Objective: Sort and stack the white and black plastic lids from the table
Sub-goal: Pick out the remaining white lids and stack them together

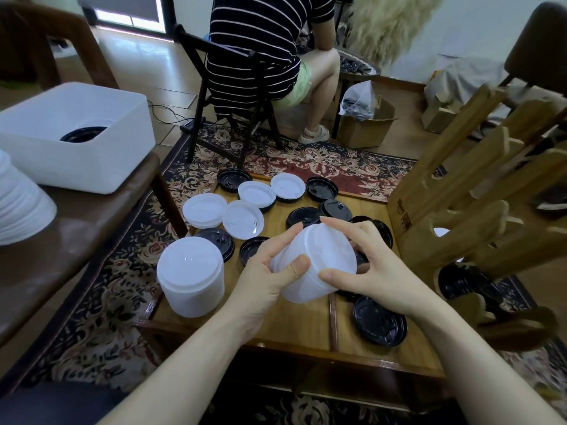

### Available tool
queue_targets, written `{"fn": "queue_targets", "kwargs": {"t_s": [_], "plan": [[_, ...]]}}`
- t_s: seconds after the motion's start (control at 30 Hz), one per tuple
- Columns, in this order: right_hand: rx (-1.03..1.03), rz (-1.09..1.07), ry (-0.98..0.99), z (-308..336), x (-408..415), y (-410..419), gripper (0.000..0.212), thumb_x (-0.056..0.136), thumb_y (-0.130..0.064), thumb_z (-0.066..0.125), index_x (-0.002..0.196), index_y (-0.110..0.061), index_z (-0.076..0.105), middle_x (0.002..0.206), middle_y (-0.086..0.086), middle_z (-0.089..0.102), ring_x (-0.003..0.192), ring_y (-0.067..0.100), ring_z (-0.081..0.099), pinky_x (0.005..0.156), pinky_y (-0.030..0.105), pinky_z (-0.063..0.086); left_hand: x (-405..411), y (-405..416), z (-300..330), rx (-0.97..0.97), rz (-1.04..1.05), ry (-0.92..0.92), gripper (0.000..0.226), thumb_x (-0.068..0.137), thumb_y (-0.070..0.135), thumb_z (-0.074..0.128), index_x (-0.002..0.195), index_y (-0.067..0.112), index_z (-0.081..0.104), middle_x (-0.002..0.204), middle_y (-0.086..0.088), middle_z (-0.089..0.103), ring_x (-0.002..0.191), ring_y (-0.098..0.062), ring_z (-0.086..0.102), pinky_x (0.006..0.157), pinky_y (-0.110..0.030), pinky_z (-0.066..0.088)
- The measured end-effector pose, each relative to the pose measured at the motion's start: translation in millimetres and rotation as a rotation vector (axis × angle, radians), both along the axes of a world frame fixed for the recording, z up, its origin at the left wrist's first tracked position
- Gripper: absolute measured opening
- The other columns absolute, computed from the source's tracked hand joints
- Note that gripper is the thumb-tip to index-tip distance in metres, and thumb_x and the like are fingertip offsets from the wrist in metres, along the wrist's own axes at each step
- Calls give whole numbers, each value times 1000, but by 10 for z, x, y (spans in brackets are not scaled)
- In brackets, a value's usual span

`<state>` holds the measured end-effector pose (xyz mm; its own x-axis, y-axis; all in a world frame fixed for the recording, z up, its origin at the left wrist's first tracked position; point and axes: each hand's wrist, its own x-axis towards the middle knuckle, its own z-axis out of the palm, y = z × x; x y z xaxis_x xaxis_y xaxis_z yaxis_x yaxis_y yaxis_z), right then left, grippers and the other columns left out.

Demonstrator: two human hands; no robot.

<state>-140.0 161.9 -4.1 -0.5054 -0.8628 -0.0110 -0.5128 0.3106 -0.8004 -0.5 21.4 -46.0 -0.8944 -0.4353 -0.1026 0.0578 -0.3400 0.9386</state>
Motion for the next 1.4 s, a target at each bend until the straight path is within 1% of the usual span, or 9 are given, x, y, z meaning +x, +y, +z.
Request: {"fn": "queue_targets", "kwargs": {"t_s": [0.3, 0.57, 0.63, 0.77, 0.9, 1.07, 1.2, 1.27, 1.4], "plan": [[-30, -97, 8, -103, 60, -42, 79, 54, -74, 70, 126, -56, 45, 120, -16, 41, 116, -5, 44, 94, 24, 47, -1, 11, -23, -114, 64, 14, 53, 63, 57, 76, 115, 58, 66, 138, 17, 53, 129, -2, 50, 115, -44, 39], [-56, -49, -12, -132, 205, -80, 75, 60, -72, 69, 129, -62, 40, 122, -24, 38, 118, -8, 41, 91, 19, 46, 11, -3, 8, -8, 113, -22, 57, 53, 61, 79, 109, 54, 70, 134, 10, 60, 124, -15, 58, 106, -49, 48], [-90, -36, -93, -120, 197, -70, 67, 66, -67, 67, 128, -63, 42, 123, -22, 42, 117, -5, 46, 90, 18, 47, 15, -11, 7, 22, 122, -27, 60, 52, 59, 79, 111, 49, 71, 129, 12, 65, 119, -11, 62, 106, -47, 49], [-168, -101, -382, -145, 151, -44, 63, 78, -53, 67, 137, -48, 47, 130, -12, 56, 120, 9, 58, 100, 34, 49, 3, -20, 37, 105, 140, -29, 61, 53, 55, 78, 113, 42, 73, 122, 11, 71, 116, -14, 65, 108, -50, 46], [-100, -63, -664, -153, 212, -75, 53, 83, -47, 58, 135, -43, 49, 130, -15, 62, 119, 11, 61, 95, 42, 55, 5, -14, 42, 127, 135, -27, 60, 56, 57, 77, 114, 41, 72, 122, 10, 71, 120, -18, 63, 109, -55, 44], [-156, -88, -719, -160, 248, -108, 49, 84, -47, 57, 132, -39, 54, 130, -8, 63, 117, 20, 63, 87, 46, 58, 16, -20, 67, 118, 139, -17, 60, 61, 63, 71, 117, 41, 71, 122, 13, 71, 115, -10, 65, 104, -42, 48], [-188, -124, -768, -180, 262, -118, 48, 84, -49, 55, 131, -37, 56, 131, -3, 63, 115, 23, 65, 85, 46, 58, 20, -35, 107, -19, 30, -39, 73, 77, 65, 60, 144, 39, 49, 142, 17, 55, 126, -1, 54, 111, -34, 41], [-187, -149, -782, -171, 261, -136, 51, 83, -49, 57, 132, -34, 55, 132, 0, 62, 115, 24, 65, 86, 47, 58, 32, -65, 125, -43, 8, -39, 74, 78, 60, 60, 147, 39, 44, 141, 21, 54, 123, 5, 53, 110, -28, 41], [-195, -177, -794, -168, 267, -157, 50, 83, -46, 60, 131, -29, 58, 130, 0, 64, 115, 23, 65, 87, 48, 57, 68, -131, 120, -59, 11, -63, 76, 75, 60, 66, 145, 37, 48, 140, 15, 58, 126, -4, 55, 111, -37, 43]]}}
